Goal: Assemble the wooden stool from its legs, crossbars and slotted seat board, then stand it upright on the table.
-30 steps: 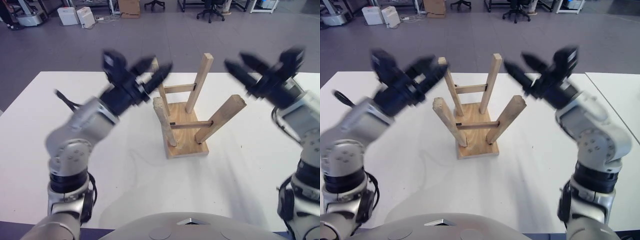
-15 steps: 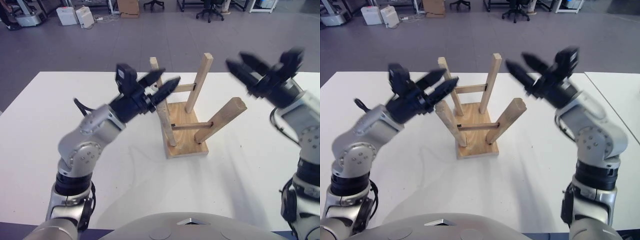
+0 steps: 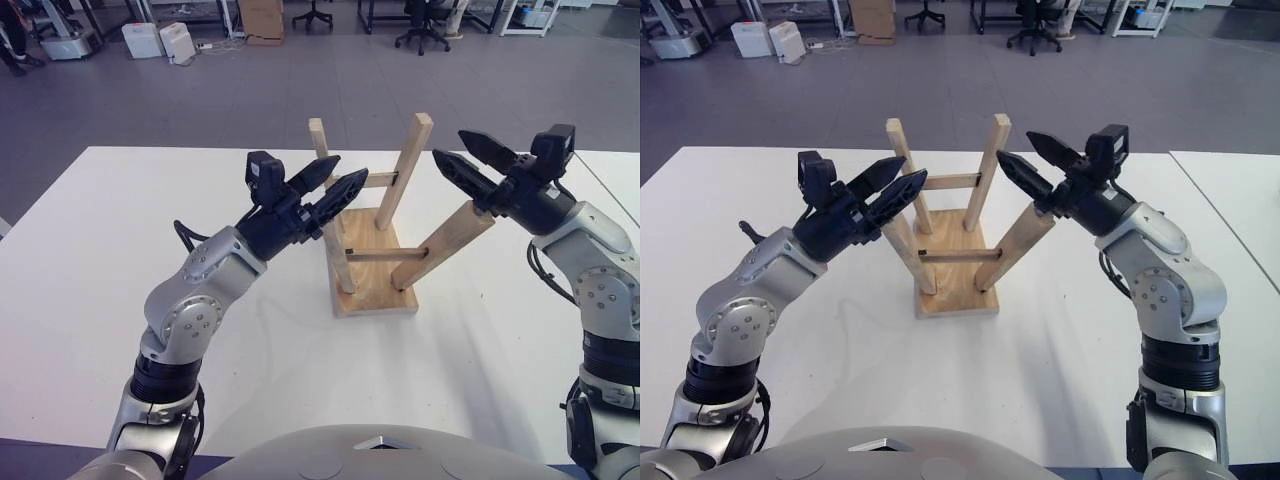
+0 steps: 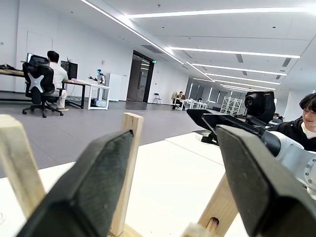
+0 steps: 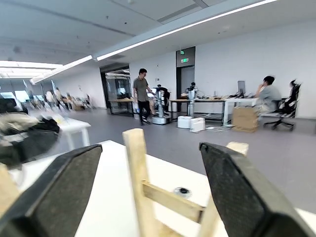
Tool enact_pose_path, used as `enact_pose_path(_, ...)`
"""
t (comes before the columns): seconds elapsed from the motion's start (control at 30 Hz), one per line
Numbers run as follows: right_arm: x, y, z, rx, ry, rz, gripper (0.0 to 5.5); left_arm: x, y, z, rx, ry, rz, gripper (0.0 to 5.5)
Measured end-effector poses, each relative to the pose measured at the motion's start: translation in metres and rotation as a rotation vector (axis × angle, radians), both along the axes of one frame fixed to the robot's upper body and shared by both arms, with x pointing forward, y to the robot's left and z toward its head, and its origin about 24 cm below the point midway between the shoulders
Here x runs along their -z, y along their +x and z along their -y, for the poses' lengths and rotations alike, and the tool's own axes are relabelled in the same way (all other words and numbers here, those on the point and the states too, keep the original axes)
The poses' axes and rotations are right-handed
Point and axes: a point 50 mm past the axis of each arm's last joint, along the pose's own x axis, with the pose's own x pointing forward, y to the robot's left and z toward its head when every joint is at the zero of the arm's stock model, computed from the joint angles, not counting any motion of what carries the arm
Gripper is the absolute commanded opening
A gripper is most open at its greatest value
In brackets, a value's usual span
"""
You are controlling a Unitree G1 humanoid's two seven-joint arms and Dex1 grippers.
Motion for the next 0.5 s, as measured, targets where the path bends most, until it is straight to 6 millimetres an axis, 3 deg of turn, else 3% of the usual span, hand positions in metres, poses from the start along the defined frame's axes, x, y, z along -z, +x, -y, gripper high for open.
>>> enact_pose_path(0.07,-0.002,0.003,0.01,0.005,0.092,-0.035,3.68,-0.009,0.0,-0.007,0.002,-0.076,-0.024,3.09)
enact_pose_path(0.13,-0.007,0.02,0.036,0.122,0.172,-0.048,3.68,-0.032,0.001,-0.026,-0.036,-0.197,0.023,3.09)
enact_pose_path(0.17,0.001,0.029,0.049,0.197,0.155,-0.073,3.68,-0.04,0.001,-0.037,-0.062,-0.24,0.045,3.09)
enact_pose_path(0.2,0.016,0.036,0.053,0.227,0.099,-0.114,3.68,-0.043,0.001,-0.046,-0.085,-0.261,0.048,3.09)
enact_pose_path(0.27,0.06,0.041,0.037,0.165,-0.099,-0.203,3.68,-0.039,0.002,-0.067,-0.159,-0.261,0.033,3.09)
enact_pose_path(0.33,0.11,0.026,0.011,0.01,-0.221,-0.312,3.68,-0.012,0.0,-0.088,-0.25,-0.182,-0.067,3.09)
enact_pose_path(0.37,0.122,0.014,0.0,-0.063,-0.231,-0.335,3.68,0.005,-0.004,-0.095,-0.271,-0.096,-0.106,3.09)
enact_pose_path(0.5,0.124,-0.04,-0.055,-0.434,-0.282,-0.311,3.68,0.087,-0.041,-0.135,-0.281,0.326,-0.344,3.09)
